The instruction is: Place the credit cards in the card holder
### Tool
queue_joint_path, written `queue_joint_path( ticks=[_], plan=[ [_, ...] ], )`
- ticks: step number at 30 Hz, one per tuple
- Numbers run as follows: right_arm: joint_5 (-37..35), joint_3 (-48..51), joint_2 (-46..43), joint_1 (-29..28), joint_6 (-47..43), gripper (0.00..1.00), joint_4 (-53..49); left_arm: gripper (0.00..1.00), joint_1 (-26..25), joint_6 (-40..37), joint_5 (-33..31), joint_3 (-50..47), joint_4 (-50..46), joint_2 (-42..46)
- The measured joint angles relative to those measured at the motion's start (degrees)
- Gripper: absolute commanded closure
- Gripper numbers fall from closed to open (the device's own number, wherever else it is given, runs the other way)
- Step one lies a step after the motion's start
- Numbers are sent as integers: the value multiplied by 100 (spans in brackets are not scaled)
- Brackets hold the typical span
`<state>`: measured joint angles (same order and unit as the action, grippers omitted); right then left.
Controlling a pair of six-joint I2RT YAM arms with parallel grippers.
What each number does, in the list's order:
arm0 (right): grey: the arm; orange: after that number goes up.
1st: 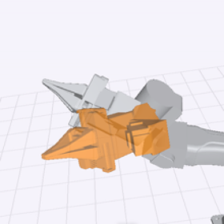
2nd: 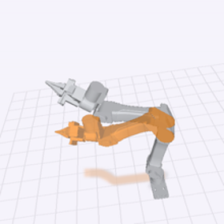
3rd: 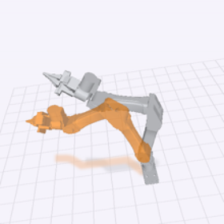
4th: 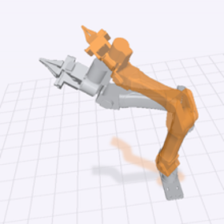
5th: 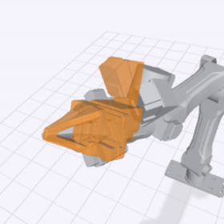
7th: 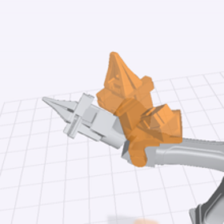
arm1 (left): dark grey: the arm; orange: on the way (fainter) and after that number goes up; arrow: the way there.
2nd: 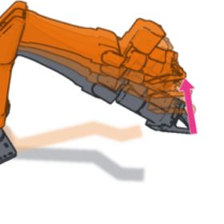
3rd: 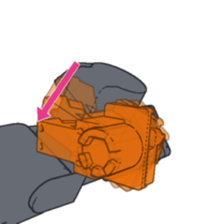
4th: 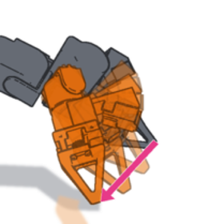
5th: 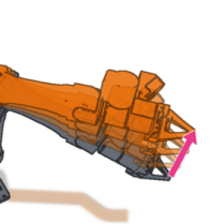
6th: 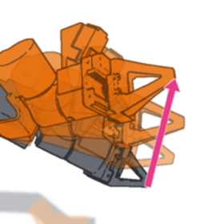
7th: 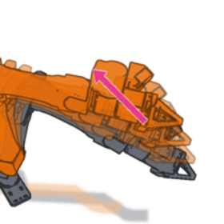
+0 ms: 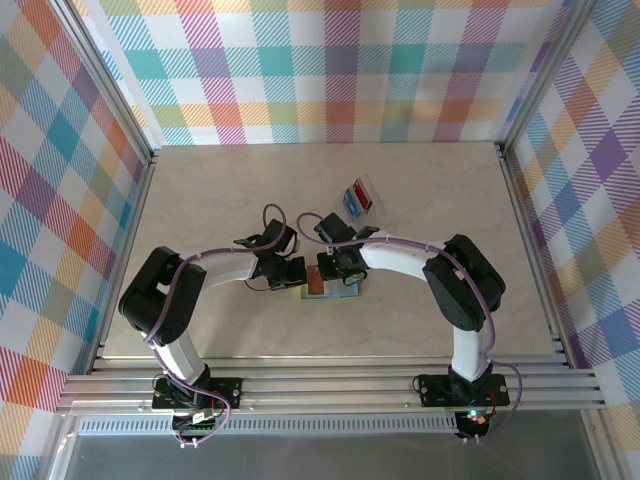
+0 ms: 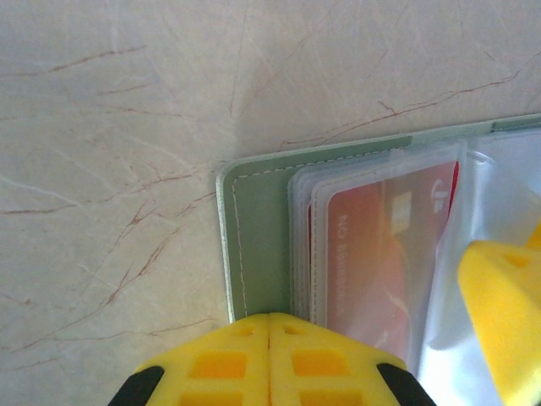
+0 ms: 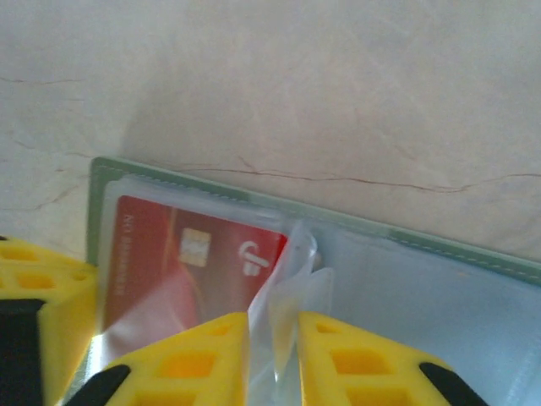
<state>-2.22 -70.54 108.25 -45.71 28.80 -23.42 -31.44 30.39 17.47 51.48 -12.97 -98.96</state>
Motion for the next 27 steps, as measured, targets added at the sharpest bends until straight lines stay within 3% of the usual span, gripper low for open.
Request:
queue_joint_path(
  ticks=[13,20,27],
  plan=[
    [1104,979,-457,74,621,57,846,93,4,20,13,-2,2,2],
    [1143,1434,-973,-105,874,51,844,93,11,24,50,-2,4,2],
    [1016,1174,-767,-129,780,51,774,93,24,46,94,-66,98,24]
  ],
)
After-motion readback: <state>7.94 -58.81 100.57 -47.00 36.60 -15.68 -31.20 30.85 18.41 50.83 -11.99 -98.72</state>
